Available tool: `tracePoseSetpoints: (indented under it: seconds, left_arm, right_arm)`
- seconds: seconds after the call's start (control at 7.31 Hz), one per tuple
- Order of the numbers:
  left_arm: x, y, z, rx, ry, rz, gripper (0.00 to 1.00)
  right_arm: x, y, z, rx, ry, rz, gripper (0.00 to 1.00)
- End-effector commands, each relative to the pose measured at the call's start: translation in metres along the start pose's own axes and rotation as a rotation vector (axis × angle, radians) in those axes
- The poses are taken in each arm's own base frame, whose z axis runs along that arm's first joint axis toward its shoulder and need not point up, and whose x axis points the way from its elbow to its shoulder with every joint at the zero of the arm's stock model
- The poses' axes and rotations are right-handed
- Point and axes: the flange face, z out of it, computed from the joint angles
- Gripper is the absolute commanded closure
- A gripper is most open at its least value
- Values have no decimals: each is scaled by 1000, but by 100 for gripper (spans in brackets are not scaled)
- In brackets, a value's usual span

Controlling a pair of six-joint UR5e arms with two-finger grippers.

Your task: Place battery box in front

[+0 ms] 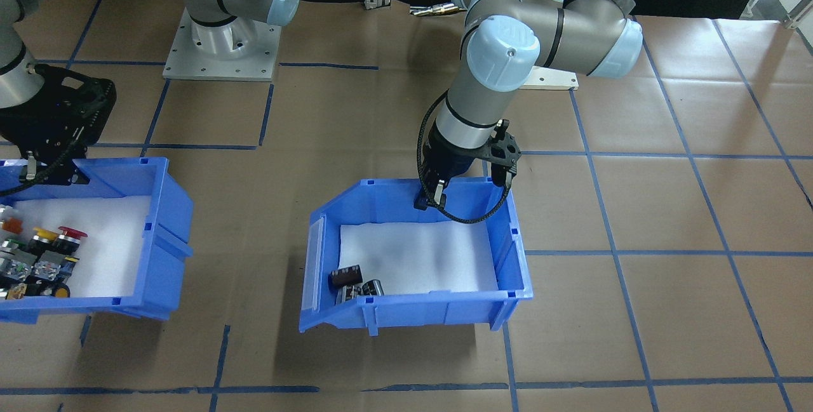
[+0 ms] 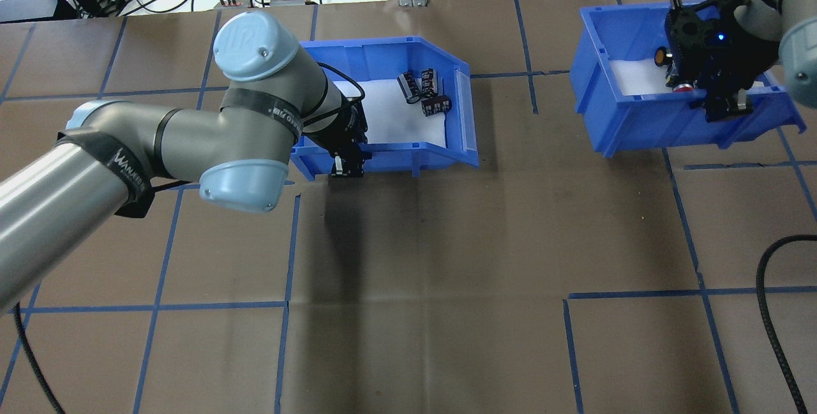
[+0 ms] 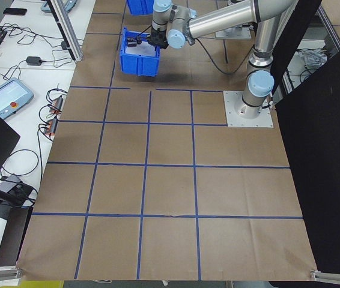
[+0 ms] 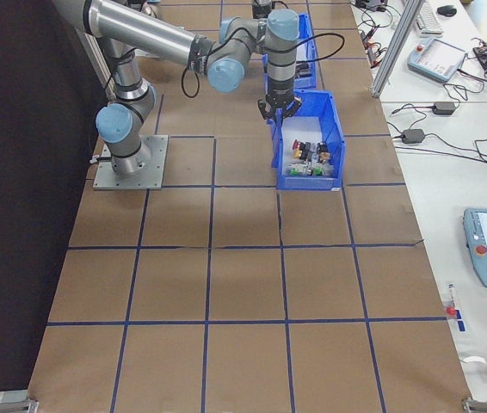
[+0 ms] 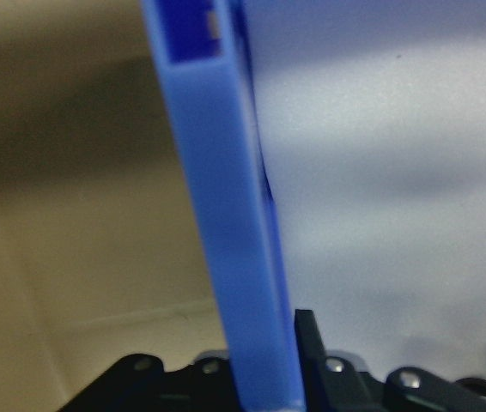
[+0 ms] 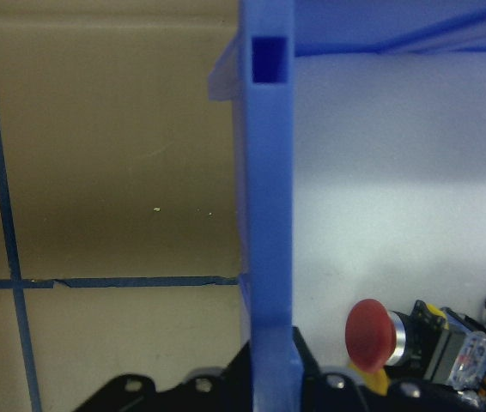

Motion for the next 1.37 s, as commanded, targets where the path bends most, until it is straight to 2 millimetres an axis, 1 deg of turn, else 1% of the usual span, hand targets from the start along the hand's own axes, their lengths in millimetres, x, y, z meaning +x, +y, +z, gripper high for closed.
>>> tracePoseSetpoints:
  seconds: [0.0,0.14,0.27,0.41,0.55,0.68,0.82,0.96,1.09,1.23]
  left_arm:
    - [43,7,32,-19,-11,13,100]
    - [61,15,42,-33,-8,16,100]
    - [72,34,49,-78,-7,23,99]
    - [81,42,58,-81,-7,28,99]
    - [87,56,69,-84,-12,37,96]
    - [91,60,68,-80,-4,34,90]
    - [90,60,68,-71,-6,33,56]
    - [86,62,68,-84,-11,28,27]
    - [82,61,64,-77,-9,28,15]
    - [82,61,50,-69,1,26,16]
  right_arm:
    - [-26,2,6,-6,5,8,97]
    - [-28,1,5,-6,1,10,97]
    - [-36,-1,11,0,-17,11,97]
    - [-57,-11,8,-2,-9,7,97]
    - [-82,-20,15,0,-11,12,97]
    - [-107,-29,23,5,-21,26,97]
    - [-120,-33,26,3,-19,34,97]
    - [-121,-33,25,1,-13,35,97]
    - [-122,-34,26,1,-14,36,97]
    - [-123,-35,26,5,-15,33,97]
